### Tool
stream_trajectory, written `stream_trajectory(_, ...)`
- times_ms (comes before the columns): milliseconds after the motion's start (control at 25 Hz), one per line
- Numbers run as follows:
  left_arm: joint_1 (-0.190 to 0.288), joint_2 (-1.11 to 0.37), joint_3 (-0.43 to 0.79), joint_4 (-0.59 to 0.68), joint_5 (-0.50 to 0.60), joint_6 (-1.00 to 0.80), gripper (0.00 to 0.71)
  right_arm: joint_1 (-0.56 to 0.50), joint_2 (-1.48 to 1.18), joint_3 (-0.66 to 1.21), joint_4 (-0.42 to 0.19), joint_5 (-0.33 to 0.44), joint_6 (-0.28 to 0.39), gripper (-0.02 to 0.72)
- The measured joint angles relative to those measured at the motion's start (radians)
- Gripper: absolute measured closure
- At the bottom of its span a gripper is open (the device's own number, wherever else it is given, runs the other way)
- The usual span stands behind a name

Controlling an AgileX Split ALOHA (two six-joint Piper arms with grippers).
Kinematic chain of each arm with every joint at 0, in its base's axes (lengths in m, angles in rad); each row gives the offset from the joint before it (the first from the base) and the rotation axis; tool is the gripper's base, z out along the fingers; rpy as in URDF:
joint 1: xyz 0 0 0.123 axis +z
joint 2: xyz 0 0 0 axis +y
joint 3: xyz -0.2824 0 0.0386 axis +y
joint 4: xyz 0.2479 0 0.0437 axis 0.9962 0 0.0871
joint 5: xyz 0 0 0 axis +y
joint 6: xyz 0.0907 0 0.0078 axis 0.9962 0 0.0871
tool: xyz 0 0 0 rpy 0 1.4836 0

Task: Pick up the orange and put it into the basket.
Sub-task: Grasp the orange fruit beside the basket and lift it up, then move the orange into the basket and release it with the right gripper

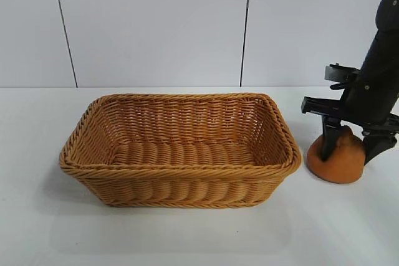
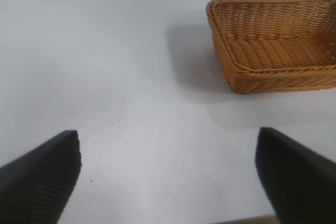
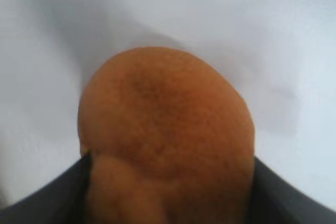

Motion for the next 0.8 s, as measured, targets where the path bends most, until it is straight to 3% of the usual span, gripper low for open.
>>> stream_trajectory(80,0.0,0.0,0.0,0.0,0.0,0.0,0.066,0.0,-0.01,-0.005,0.0,0.017,-0.002,0.652)
stream_trajectory(800,0.0,0.0,0.0,0.001,0.0,0.0,0.066,0.0,-0.404,-0.001,0.004,0.158,-0.05,0.649)
